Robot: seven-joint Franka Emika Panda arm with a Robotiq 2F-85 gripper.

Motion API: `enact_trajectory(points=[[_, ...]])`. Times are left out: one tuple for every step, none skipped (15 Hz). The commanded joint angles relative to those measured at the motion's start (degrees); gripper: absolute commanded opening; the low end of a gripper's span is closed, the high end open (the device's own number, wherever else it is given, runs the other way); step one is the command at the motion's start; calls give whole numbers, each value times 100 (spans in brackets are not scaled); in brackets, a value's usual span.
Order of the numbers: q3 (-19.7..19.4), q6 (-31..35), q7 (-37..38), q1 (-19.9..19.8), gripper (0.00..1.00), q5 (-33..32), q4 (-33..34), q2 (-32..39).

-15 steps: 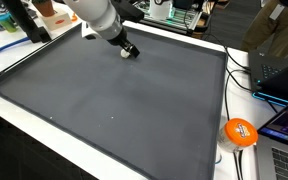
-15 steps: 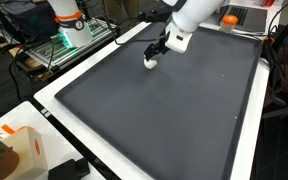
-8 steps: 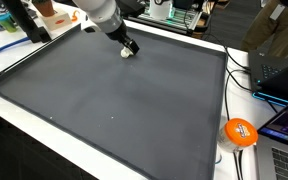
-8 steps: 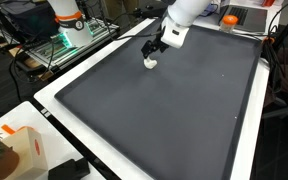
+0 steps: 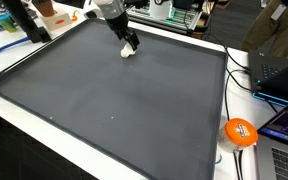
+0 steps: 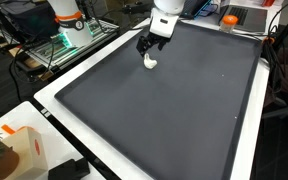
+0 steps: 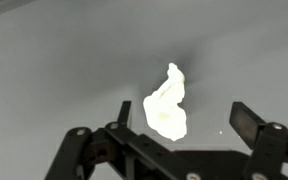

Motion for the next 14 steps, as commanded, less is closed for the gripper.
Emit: enact_trajectory(points=[[35, 736, 53, -5, 100, 0, -1022, -842], [58, 856, 21, -5, 100, -11, -1198, -974], [91, 926, -66, -24, 100, 32, -1354, -1109], [129, 932, -207, -44, 100, 71, -1454, -1221], [104, 702, -36, -47, 100, -11, -973, -818], [127, 742, -69, -49, 100, -10, -1104, -934], [144, 764, -79, -51, 100, -9, -1198, -1028], [151, 770, -83, -53, 100, -9, -1242, -1080], [153, 775, -86, -54, 100, -9, -1265, -1107], [132, 958, 39, -51, 100, -67, -1407, -1157], [129, 1064, 36, -54, 100, -88, -1540, -1229], [123, 1175, 90, -53, 100, -109, -1685, -1305], [123, 1302, 110, -53, 100, -103, -1864, -1399], [128, 1400, 106, -56, 100, -82, -2010, -1467]])
